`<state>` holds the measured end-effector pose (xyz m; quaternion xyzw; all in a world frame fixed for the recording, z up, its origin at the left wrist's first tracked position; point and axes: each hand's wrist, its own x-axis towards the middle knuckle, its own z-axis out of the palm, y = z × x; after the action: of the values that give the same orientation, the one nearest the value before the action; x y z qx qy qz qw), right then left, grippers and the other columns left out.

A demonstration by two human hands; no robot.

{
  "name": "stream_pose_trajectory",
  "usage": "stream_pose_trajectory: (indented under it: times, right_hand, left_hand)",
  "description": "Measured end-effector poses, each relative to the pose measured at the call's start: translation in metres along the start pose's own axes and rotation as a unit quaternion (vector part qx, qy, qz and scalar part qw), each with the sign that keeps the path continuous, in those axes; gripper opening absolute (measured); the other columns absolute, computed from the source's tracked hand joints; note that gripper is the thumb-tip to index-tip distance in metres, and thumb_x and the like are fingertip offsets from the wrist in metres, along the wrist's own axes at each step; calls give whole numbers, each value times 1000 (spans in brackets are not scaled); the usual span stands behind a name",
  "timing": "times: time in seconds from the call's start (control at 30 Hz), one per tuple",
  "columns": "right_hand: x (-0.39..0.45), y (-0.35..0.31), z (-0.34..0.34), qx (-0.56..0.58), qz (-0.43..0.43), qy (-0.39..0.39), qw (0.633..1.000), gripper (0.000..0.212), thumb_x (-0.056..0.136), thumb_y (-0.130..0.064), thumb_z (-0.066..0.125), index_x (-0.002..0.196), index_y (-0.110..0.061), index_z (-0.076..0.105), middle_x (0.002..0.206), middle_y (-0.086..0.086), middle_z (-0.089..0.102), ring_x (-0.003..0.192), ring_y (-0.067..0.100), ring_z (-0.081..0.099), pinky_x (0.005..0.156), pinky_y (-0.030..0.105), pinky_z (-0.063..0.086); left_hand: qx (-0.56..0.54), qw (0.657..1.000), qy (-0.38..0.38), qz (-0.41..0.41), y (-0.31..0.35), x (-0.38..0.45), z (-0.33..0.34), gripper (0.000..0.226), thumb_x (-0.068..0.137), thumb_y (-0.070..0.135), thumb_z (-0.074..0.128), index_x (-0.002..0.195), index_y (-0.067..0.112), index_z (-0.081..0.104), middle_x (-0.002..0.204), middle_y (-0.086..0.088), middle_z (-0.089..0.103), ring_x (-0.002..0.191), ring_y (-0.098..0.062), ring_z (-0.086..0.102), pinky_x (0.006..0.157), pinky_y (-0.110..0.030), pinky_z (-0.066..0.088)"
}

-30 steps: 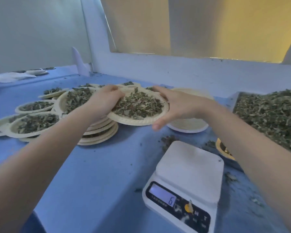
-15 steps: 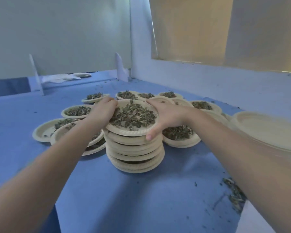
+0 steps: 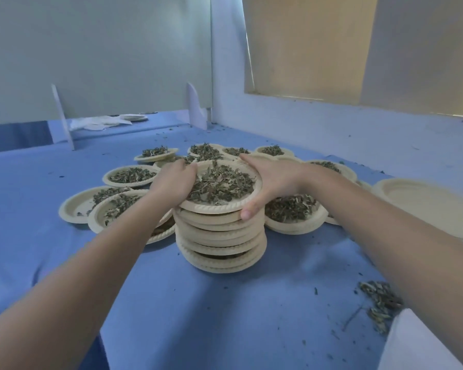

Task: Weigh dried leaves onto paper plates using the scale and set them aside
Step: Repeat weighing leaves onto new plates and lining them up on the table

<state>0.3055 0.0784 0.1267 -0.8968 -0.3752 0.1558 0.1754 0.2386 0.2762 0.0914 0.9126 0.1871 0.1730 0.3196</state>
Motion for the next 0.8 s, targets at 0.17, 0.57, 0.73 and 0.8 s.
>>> stream_pose_trajectory:
  times: [0.17, 0.57, 0.73, 0.8]
  right_hand:
    - [-34, -21, -16, -11, -10, 22, 1000, 140, 39, -71, 76, 151, -34, 1, 159, -13, 7, 144, 14, 16, 106, 28, 21]
    - [-162, 0, -30, 19, 11, 89, 996, 101, 63, -37, 86, 145, -29, 27, 137, -22, 40, 127, -1, 35, 105, 17, 28]
    - [-229, 64, -35, 5, 97, 110, 989, 119, 55, -60, 79, 150, -36, 10, 153, -18, 21, 137, 4, 23, 102, 22, 23]
    - [-249, 88, -38, 7, 148, 111, 983, 127, 47, -69, 72, 151, -35, 8, 157, -14, 13, 143, 11, 18, 110, 33, 23]
  left_hand:
    - [38, 996, 68, 47, 27, -22, -34, 54, 98, 30, 35, 150, 24, 20, 155, -6, 26, 140, -30, 23, 111, -43, 22]
    - [-47, 975, -57, 209, 155, -121, 27, 53, 88, 17, 49, 139, 21, 41, 142, -2, 46, 127, -22, 43, 94, -29, 34]
    - [-91, 959, -134, 233, 202, -142, 88, 60, 88, 18, 50, 144, 27, 33, 142, -1, 46, 128, -21, 43, 87, -25, 31]
    - [-91, 952, -166, 239, 219, -146, 114, 63, 88, 21, 50, 147, 28, 28, 148, 0, 39, 131, -20, 40, 86, -24, 30]
